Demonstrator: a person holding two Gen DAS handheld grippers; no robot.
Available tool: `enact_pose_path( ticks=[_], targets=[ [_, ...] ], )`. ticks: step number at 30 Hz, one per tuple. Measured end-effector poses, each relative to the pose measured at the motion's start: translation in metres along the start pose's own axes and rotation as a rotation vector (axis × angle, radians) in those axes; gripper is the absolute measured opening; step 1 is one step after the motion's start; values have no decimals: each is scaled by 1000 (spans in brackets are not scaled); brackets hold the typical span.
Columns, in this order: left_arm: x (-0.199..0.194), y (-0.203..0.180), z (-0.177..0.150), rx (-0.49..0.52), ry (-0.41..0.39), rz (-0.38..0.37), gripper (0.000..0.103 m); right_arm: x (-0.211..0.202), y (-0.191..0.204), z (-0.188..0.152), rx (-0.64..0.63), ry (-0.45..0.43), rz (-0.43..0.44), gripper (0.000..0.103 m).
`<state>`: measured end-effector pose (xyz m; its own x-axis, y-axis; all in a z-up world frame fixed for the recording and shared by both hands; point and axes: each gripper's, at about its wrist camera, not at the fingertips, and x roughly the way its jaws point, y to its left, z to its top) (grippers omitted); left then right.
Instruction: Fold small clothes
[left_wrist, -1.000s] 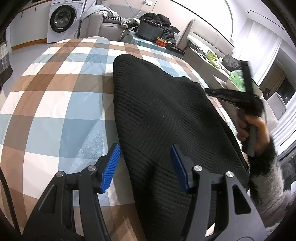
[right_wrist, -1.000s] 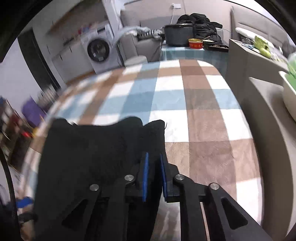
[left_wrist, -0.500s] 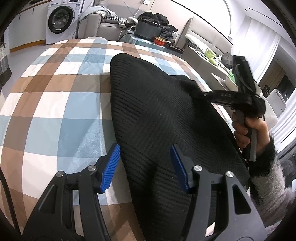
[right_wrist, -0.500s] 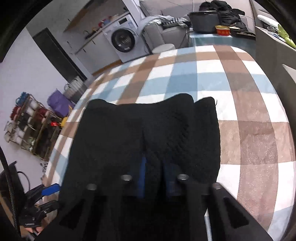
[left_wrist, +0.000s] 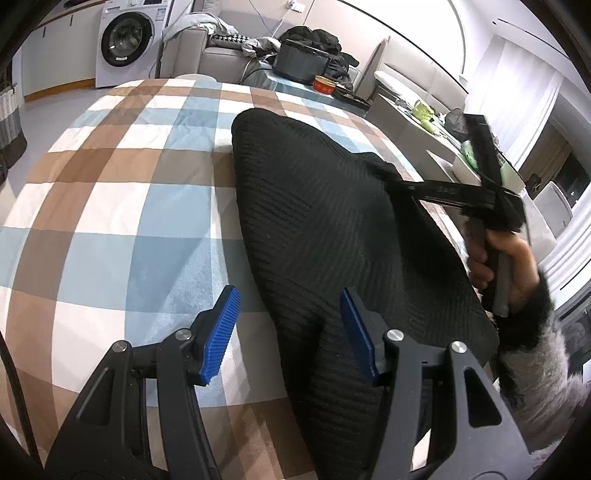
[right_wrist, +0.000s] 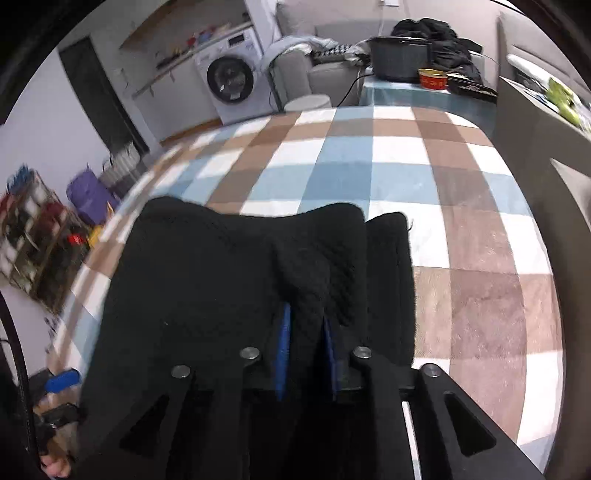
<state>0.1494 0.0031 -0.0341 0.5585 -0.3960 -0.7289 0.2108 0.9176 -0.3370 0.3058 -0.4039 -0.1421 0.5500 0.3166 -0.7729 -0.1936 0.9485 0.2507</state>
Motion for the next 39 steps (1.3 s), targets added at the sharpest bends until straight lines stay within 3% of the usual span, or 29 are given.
enact_pose_path(
  ticks=[5, 8, 15, 18, 19, 24, 29, 34, 36, 39],
  targets=[
    [0, 2, 1, -11, 3, -1, 54, -49, -3, -26, 8, -32, 86, 29],
    [2, 0, 0, -10, 10, -6, 54, -67, 2, -58, 5, 10, 178, 29],
    [4, -16, -5, 50, 25, -7, 54, -50, 14, -90, 9, 100, 227, 29],
    [3, -19, -6, 66, 22, 3, 54, -57, 23, -85, -21, 73, 238, 12],
    [2, -19, -6, 66, 22, 4, 54, -62, 26, -82, -32, 51, 241, 10],
    [0, -15, -5, 56, 19, 5, 54, -103, 33, -86, -71, -34, 199, 9],
    [9, -18, -10, 60, 51, 9, 54, -76, 24, -106, -60, 24, 17, 16],
    [5, -24, -23, 86, 55, 9, 54, -85, -9, -118, 87, 15, 176, 26],
    [5, -25, -29, 84, 67, 4, 54, -96, -12, -128, 97, 33, 249, 28],
    [7, -30, -36, 104, 80, 0, 55, -102, -4, -145, 65, 68, 291, 30]
  ],
)
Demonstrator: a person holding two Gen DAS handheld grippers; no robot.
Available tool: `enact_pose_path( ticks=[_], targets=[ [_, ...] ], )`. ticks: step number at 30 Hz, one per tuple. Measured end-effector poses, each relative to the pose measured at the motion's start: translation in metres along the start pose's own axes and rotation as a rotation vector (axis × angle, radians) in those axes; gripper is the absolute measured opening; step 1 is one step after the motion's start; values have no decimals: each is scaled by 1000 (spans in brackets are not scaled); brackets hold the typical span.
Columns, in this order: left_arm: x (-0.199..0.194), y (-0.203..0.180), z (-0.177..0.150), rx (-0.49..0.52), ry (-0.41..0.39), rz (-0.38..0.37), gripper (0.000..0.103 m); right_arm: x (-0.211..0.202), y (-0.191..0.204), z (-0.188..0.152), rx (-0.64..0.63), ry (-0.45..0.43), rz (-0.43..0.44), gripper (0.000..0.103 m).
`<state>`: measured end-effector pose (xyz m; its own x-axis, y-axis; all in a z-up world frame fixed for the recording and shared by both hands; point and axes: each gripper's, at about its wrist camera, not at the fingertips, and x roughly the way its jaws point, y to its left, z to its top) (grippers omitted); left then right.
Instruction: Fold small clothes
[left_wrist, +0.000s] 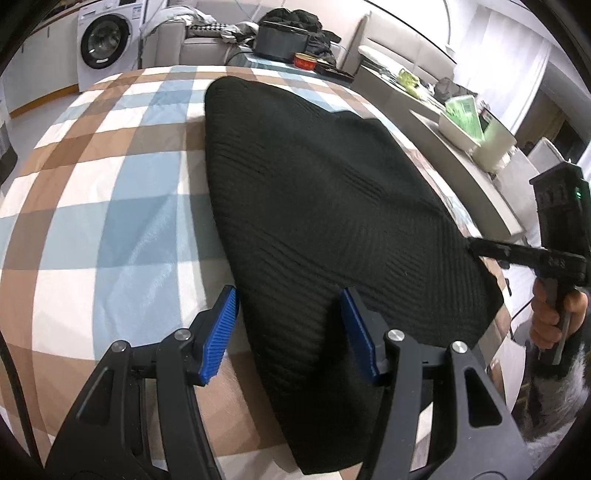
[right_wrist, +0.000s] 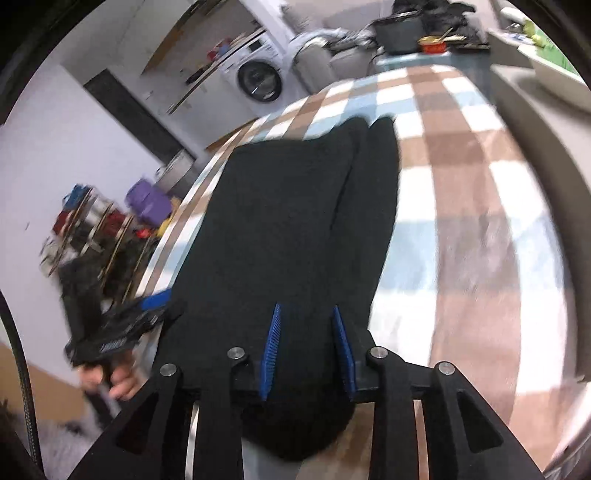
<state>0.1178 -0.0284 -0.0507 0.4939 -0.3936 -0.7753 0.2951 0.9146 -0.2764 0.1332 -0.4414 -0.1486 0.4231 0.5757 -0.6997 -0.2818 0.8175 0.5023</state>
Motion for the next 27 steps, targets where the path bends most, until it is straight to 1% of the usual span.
enact_pose_path(
  ticks=[2, 4, 6, 7, 8, 9, 11, 13, 15, 16, 17, 18, 20, 21, 22, 23, 24, 25, 27],
  targets=[
    [1, -4, -4, 17, -5, 10, 58, 1, 7, -11, -26, 17, 9, 31],
    [2, -6, -6, 22, -6, 16, 59, 6, 15, -18, -47, 34, 17, 32],
    [2, -7, -6, 25, -6, 17, 59, 9, 22, -21, -78, 32, -5, 32],
    [2, -6, -6, 22, -6, 15, 59, 11, 27, -22, -99, 34, -33, 26],
    [2, -6, -6, 20, -5, 13, 59, 12, 31, -21, -123, 29, -54, 19],
    [2, -5, -6, 18, -5, 13, 59, 9, 37, -19, -147, 18, -66, 9],
    [1, -4, -5, 14, -6, 17, 59, -5, 48, -16, -182, -13, -77, 7],
    [1, -3, -6, 11, -9, 15, 59, -14, 49, -16, -184, -19, -82, 5],
    [2, -1, -6, 7, -5, 11, 59, -10, 44, -22, -185, 13, -157, 6],
    [3, 0, -5, 4, -2, 9, 59, -1, 39, -26, -173, 52, -196, 7],
    [3, 1, -5, 0, -1, 5, 59, 5, 33, -30, -150, 74, -203, 8],
    [3, 2, -5, -3, 0, 6, 59, 5, 28, -30, -120, 51, -176, 12],
    [1, 3, -4, -4, -7, 18, 59, -2, 24, -27, -82, 32, -137, 16],
    [0, 4, -4, -7, -11, 22, 59, -7, 22, -24, -67, 6, -132, 23],
    [-1, 6, -3, -13, -14, 23, 59, -13, 20, -20, -52, -38, -133, 35],
    [-1, 9, -3, -23, -16, 23, 59, -19, 16, -16, -36, -90, -148, 42],
    [0, 12, -2, -34, -17, 22, 59, -23, 11, -14, -26, -106, -156, 52],
    [1, 15, -1, -48, -16, 18, 59, -21, 5, -10, -3, -120, -160, 53],
    [3, 20, 0, -78, -15, -6, 59, -14, -3, -6, 43, -114, -140, 54]
  ],
)
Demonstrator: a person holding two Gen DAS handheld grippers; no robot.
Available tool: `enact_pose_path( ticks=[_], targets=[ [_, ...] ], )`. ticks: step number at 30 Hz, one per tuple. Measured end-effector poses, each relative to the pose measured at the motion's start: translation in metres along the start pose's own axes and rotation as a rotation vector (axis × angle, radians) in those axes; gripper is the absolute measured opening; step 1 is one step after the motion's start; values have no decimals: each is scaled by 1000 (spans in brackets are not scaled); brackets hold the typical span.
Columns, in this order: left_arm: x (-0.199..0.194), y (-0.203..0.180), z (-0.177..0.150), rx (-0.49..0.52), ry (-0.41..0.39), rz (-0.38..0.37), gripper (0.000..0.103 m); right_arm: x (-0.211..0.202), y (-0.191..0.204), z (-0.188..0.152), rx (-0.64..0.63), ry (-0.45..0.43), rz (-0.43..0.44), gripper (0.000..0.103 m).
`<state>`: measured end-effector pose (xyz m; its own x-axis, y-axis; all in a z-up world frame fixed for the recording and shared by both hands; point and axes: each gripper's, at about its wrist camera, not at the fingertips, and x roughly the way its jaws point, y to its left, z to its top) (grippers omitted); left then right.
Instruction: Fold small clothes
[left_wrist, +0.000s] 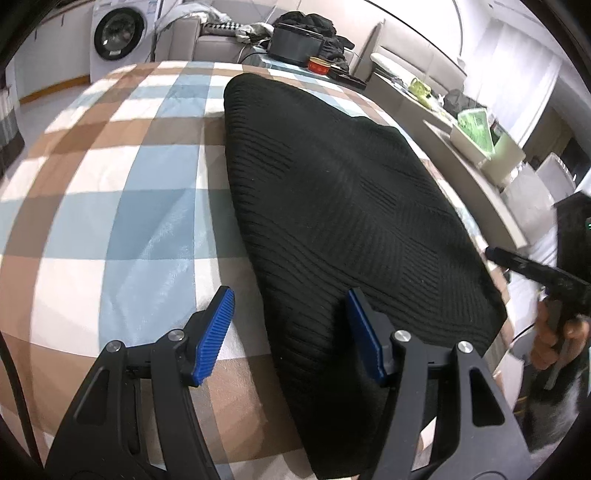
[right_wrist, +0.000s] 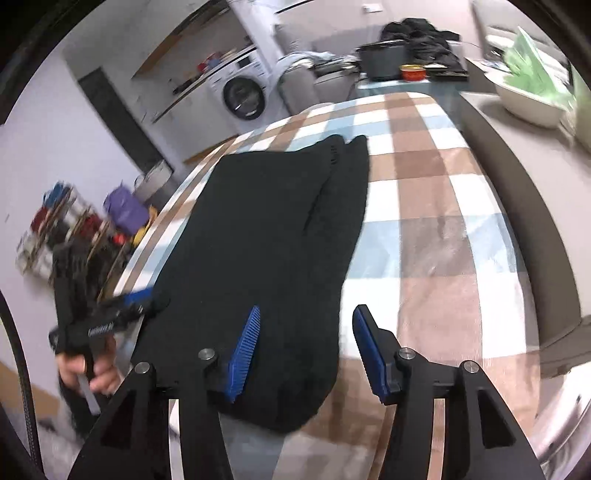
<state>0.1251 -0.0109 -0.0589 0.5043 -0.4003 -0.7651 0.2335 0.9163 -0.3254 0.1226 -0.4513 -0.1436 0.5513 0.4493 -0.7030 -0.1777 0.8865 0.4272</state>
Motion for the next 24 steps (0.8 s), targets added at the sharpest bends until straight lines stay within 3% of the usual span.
enact_pose_path(
  ticks=[1, 3, 6, 7, 8, 10, 15, 24],
  targets=[
    [1, 3, 1, -14, -1, -15, 58, 10, -3, 1, 30, 22, 20, 54],
    [1, 4, 1, -26, -3, -37, 46, 22, -2, 0, 40, 51, 33, 54],
    [1, 4, 2, -20, -7, -66, 30, 32, 15, -1, -22, 64, 27, 52],
    [1, 4, 2, -10, -11, -59, 27, 34, 22, -2, -58, 56, 4, 42],
    [2, 3, 3, -5, -14, -55, 21, 35, 29, -4, -92, 43, -15, 38],
    [5, 4, 6, -3, -17, -45, 20, 40, 36, -7, -116, 37, -34, 31],
    [13, 10, 29, -12, -33, 13, 19, 60, 39, 7, -69, 44, -28, 29],
    [49, 32, 99, -28, -69, 107, 19, 112, 36, 71, 86, 2, -38, 29]
  ],
)
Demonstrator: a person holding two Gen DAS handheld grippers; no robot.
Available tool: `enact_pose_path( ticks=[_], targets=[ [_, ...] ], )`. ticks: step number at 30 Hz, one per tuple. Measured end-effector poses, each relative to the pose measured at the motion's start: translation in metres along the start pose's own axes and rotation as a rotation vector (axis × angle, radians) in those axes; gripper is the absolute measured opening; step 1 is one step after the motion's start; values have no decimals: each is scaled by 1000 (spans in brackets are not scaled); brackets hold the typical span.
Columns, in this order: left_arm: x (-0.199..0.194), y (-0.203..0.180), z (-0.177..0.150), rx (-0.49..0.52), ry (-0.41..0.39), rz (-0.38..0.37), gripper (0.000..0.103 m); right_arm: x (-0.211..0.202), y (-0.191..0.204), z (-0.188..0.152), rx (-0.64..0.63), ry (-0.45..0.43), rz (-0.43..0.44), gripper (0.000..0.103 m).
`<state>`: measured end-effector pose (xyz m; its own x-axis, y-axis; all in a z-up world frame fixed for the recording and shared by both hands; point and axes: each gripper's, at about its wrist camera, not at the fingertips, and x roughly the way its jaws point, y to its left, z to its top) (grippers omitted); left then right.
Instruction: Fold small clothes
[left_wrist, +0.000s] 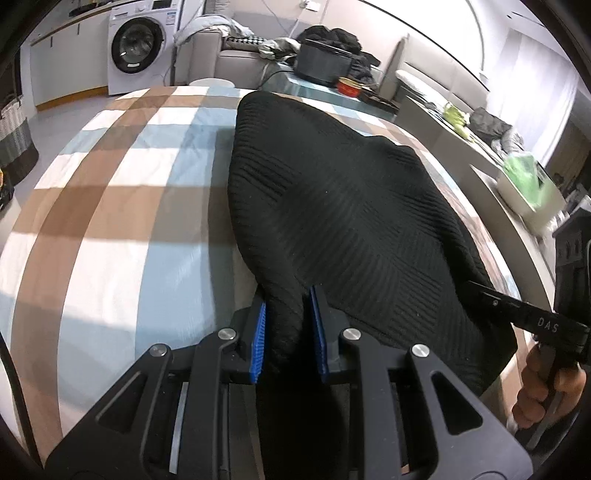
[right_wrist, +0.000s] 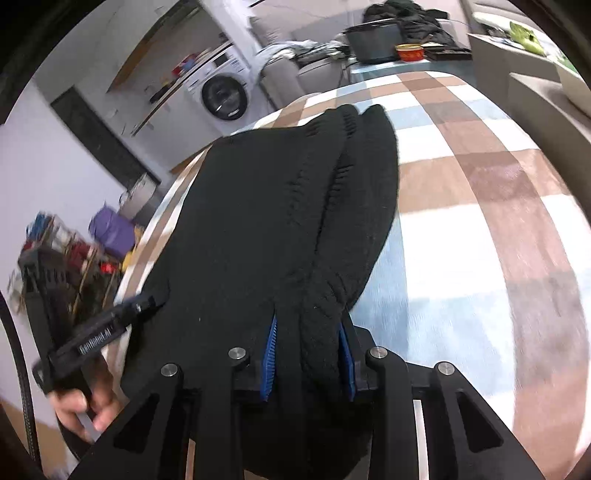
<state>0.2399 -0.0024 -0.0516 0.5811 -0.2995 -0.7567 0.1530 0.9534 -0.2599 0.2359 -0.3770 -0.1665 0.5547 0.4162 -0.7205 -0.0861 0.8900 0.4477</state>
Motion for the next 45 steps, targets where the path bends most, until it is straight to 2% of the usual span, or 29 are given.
enact_pose_path(
  ticks=[2, 5, 8, 9, 10, 12, 13, 15, 17, 19, 20, 22, 23, 27, 33, 38, 45],
  targets=[
    [6, 5, 10, -10, -3, 4, 19, 7, 5, 7, -32, -10, -24, 29],
    [7, 10, 17, -13, -10, 13, 19, 5, 10, 9, -88, 7, -42, 36],
    [-4, 11, 14, 14, -35, 47, 24, -11, 9, 9, -120, -19, -53, 54],
    [-9, 11, 12, 19, -48, 55, 31, -17, 5, 9, -125, -33, -59, 58],
    [-17, 11, 9, 25, -69, 57, 36, -24, 4, 8, -131, -50, -66, 67],
    [-32, 11, 3, 26, -111, 53, 56, -37, 0, 5, -152, -82, -63, 78],
    [-40, 11, 1, 26, -135, 58, 61, -43, -1, 3, -165, -91, -59, 83],
    [-57, 10, -4, 33, -175, 58, 77, -53, -1, -2, -185, -113, -59, 90],
    [-73, 7, -11, 42, -221, 46, 83, -63, 0, -7, -206, -155, -53, 95],
    [-88, 1, -20, 60, -254, 46, 85, -71, 2, -10, -234, -197, -56, 102],
    [-94, -3, -24, 75, -272, 51, 88, -76, 4, -14, -254, -229, -56, 103],
    [-105, -12, -34, 102, -308, 65, 101, -84, 5, -20, -272, -270, -58, 103],
    [-108, -15, -38, 112, -325, 74, 102, -87, 7, -23, -280, -291, -53, 103],
    [-115, -29, -51, 153, -365, 97, 102, -91, 16, -33, -324, -309, -22, 103],
    [-106, -37, -59, 166, -370, 99, 102, -84, 33, -44, -430, -350, -56, 103],
    [-101, -34, -64, 172, -411, 103, 102, -86, 36, -51, -425, -395, -4, 103],
    [-97, -24, -65, 154, -446, 116, 102, -87, 32, -55, -413, -442, 3, 103]
  ],
)
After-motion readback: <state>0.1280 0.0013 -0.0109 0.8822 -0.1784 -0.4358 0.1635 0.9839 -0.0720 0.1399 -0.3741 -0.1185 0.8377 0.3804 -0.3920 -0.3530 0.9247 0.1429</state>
